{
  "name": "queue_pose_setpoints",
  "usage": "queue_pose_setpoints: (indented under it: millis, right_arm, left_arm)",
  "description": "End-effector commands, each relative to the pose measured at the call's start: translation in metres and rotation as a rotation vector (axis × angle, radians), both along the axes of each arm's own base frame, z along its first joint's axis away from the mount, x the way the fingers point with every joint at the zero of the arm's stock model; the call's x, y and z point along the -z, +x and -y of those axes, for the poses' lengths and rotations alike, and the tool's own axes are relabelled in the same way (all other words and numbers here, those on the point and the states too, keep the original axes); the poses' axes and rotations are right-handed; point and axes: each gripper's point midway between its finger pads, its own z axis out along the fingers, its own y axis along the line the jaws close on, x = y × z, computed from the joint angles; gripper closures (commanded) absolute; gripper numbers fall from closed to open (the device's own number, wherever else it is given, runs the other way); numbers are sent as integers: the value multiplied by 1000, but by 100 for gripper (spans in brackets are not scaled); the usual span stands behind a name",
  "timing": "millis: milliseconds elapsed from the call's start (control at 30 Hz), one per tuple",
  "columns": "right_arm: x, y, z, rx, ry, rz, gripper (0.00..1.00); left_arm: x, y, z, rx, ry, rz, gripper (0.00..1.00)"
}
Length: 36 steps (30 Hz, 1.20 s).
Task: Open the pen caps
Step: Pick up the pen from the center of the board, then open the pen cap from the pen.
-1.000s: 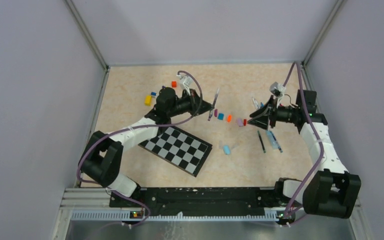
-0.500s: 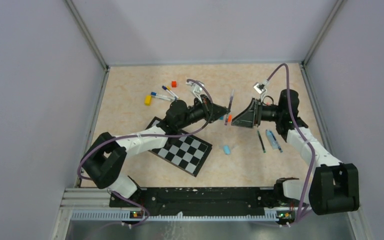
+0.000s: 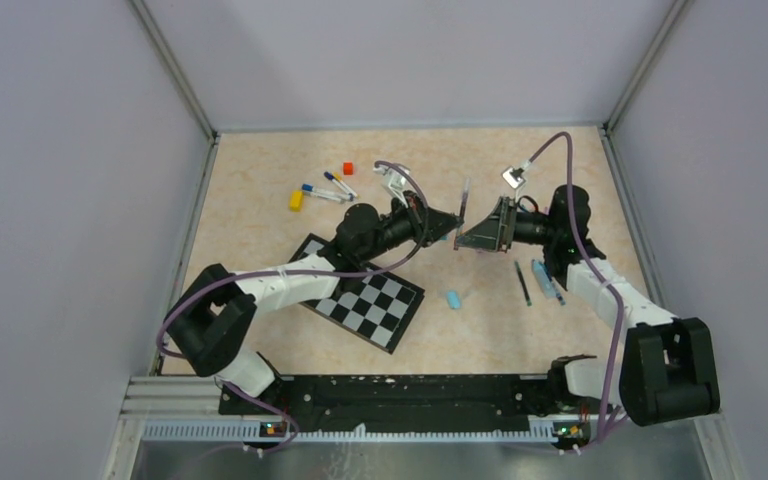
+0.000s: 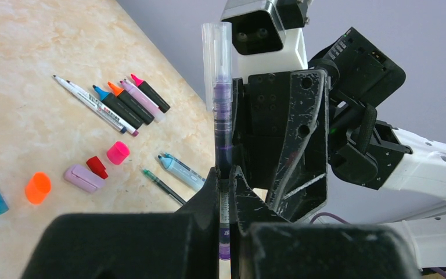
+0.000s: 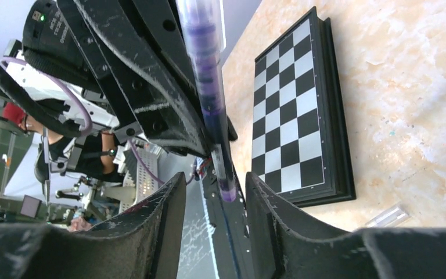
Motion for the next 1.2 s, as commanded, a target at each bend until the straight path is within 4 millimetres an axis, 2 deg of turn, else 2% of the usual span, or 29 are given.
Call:
queue_pose_setpoints:
  millis: [0, 167, 267, 333, 433, 500, 600, 767, 967, 1167]
  right_arm:
    - [-6, 4, -6, 15, 16, 24, 62]
    - [-4, 6, -8, 27, 19, 15, 77]
    - [-1, 7, -8, 37, 18, 15, 98]
    - [-1, 6, -7, 36, 18, 24, 100]
    - [-1, 5, -7, 32, 9, 39, 100]
    - [0, 5, -7, 26, -7, 54, 100]
    - [4, 1, -5, 1, -37, 95, 100]
    - [13, -15, -1, -106, -99, 262, 100]
    - [31, -37, 4, -204, -127, 339, 100]
    - [38, -41, 6, -222, -142, 350, 100]
  left_arm:
    - [-24, -1, 7, 3, -68, 49, 100]
    - [-25, -4, 11, 12, -72, 50, 100]
    - [-27, -4, 10, 11, -74, 51, 100]
    - [-27, -5, 10, 9, -73, 54, 99]
    - [-30, -5, 6, -3, -73, 65, 92]
    - [-31, -5, 3, -16, -70, 79, 82]
    - [-35, -4, -5, -43, -76, 102, 63]
    - [-39, -11, -19, 43, -88, 169, 3]
    - [-31, -22, -38, 257, -132, 126, 1]
    - [-22, -23, -33, 315, -112, 69, 1]
